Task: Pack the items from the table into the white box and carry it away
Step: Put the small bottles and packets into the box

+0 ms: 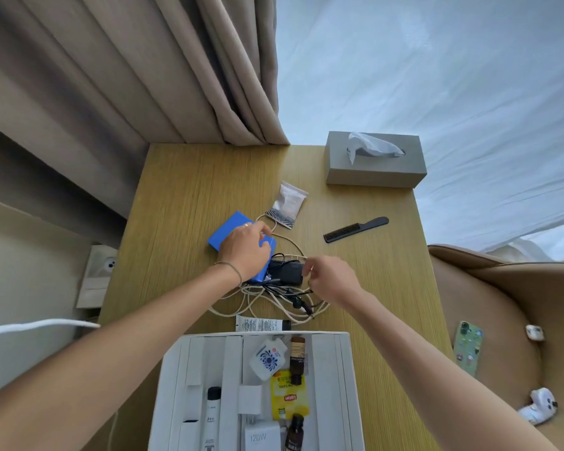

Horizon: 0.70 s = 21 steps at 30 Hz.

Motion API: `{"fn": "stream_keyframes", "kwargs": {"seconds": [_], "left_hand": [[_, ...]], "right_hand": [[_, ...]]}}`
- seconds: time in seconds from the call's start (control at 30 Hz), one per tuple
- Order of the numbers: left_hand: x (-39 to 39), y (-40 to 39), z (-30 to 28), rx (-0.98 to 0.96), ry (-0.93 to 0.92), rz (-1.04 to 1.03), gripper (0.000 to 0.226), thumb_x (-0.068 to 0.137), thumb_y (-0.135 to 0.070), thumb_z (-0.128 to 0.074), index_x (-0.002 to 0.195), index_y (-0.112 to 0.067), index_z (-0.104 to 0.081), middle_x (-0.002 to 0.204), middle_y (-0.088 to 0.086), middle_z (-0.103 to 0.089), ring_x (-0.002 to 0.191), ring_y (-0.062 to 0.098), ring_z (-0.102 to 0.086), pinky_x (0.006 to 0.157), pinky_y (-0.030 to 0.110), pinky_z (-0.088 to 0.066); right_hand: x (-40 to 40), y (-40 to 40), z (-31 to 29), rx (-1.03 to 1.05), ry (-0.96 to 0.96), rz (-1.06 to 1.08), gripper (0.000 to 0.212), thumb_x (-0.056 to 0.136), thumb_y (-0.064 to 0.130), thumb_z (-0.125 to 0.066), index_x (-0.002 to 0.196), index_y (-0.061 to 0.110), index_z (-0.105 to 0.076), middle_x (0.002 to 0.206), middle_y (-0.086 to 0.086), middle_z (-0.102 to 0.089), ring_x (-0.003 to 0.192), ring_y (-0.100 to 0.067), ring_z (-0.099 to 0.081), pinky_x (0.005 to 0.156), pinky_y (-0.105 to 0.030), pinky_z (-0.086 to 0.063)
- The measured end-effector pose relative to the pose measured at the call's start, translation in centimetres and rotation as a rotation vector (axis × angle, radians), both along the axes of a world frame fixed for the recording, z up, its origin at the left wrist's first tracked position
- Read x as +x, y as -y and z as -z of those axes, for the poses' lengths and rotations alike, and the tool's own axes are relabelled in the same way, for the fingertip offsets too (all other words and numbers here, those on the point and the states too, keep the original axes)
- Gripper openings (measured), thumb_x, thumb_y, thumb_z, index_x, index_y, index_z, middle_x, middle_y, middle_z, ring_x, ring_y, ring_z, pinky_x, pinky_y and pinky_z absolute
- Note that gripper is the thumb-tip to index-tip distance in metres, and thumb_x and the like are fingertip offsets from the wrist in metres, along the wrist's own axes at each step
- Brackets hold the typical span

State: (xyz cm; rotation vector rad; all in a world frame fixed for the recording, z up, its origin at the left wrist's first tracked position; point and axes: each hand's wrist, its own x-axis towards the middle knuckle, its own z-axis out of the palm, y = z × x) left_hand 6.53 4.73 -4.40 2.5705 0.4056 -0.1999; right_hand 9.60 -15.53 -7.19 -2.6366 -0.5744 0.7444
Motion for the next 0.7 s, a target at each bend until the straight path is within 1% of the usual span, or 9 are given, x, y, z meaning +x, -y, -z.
{"fn": "stream_keyframes", "kwargs": {"seconds": [0.03,0.1,0.2,0.27,0.33,0.43,0.53,0.6,0.7], "left_hand": [[0.9,0.0,0.3,0.002,0.001,-0.015,0.025,0.093,-0.019,-0.054,0.116,-0.02,-0.062,0.11,0.0,-0.066,0.098,0.021,-0.061,0.079,0.035,-0.051],[2.8,0.0,1.0,0.009,-0.004,-0.044,0.029,0.093,-0.02,-0.054,0.122,-0.02,-0.058,0.115,0.003,-0.064,0.101,0.023,-0.06,0.081,0.039,-0.051],[5.7,0.2,1.9,-0.003,0.01,-0.082,0.039,0.092,-0.02,-0.055,0.131,-0.018,-0.052,0.124,0.006,-0.061,0.11,0.027,-0.058,0.086,0.041,-0.05],[7.5,0.4,2.5,-0.017,0.017,-0.11,0.042,0.093,-0.018,-0.057,0.134,-0.017,-0.049,0.126,0.007,-0.061,0.11,0.028,-0.059,0.085,0.038,-0.05],[9.2,0.6,3.0,-0.025,0.011,-0.131,0.047,0.093,-0.018,-0.06,0.137,-0.017,-0.046,0.126,0.009,-0.061,0.109,0.029,-0.059,0.084,0.037,-0.049],[11.1,1.2,4.1,-0.037,-0.037,-0.149,0.057,0.09,-0.028,-0.068,0.139,-0.019,-0.042,0.126,0.01,-0.06,0.109,0.031,-0.059,0.081,0.035,-0.047],[12.3,1.6,5.2,-0.024,-0.085,-0.181,0.066,0.085,-0.039,-0.072,0.141,-0.022,-0.04,0.126,0.01,-0.06,0.109,0.03,-0.058,0.076,0.034,-0.044],[12.9,1.7,5.6,0.02,-0.1,-0.182,0.076,0.082,-0.04,-0.075,0.144,-0.023,-0.036,0.127,0.01,-0.06,0.112,0.031,-0.058,0.082,0.037,-0.049],[13.8,1.9,5.7,0.067,-0.114,-0.191,0.085,0.077,-0.035,-0.081,0.147,-0.02,-0.034,0.129,0.011,-0.06,0.117,0.032,-0.057,0.09,0.04,-0.05]], "right_hand": [[0.1,-0.1,0.1,0.018,-0.002,0.003,0.034,0.083,0.005,-0.052,0.102,0.024,-0.073,0.09,0.006,-0.067,0.082,-0.017,-0.061,0.06,-0.026,-0.045],[0.3,-0.3,0.1,0.051,-0.012,0.001,0.032,0.083,0.007,-0.053,0.101,0.023,-0.074,0.084,0.007,-0.064,0.079,-0.016,-0.061,0.058,-0.026,-0.043],[0.6,-0.3,0.0,0.101,-0.013,0.002,0.027,0.084,0.009,-0.056,0.101,0.022,-0.073,0.083,0.008,-0.064,0.077,-0.016,-0.061,0.061,-0.028,-0.049],[0.7,-0.2,0.1,0.121,-0.008,0.01,0.024,0.085,0.01,-0.057,0.1,0.022,-0.072,0.082,0.009,-0.064,0.074,-0.013,-0.06,0.061,-0.027,-0.049],[0.8,0.0,0.1,0.143,-0.004,0.018,0.023,0.086,0.011,-0.058,0.099,0.023,-0.073,0.082,0.009,-0.064,0.074,-0.012,-0.061,0.063,-0.029,-0.053],[0.8,0.3,-0.1,0.166,0.002,0.02,0.023,0.087,0.012,-0.058,0.1,0.024,-0.073,0.085,0.01,-0.066,0.079,-0.012,-0.062,0.07,-0.034,-0.056],[0.7,0.6,-0.4,0.183,0.005,0.011,0.023,0.088,0.013,-0.058,0.101,0.024,-0.073,0.088,0.01,-0.068,0.081,-0.012,-0.063,0.071,-0.033,-0.056],[0.6,0.8,-0.5,0.197,0.009,0.002,0.023,0.088,0.013,-0.058,0.102,0.024,-0.073,0.087,0.011,-0.067,0.08,-0.011,-0.063,0.07,-0.032,-0.056],[0.4,1.0,-0.9,0.208,0.018,-0.013,0.023,0.089,0.013,-0.058,0.102,0.023,-0.073,0.086,0.012,-0.065,0.077,-0.01,-0.061,0.067,-0.029,-0.054]]}}
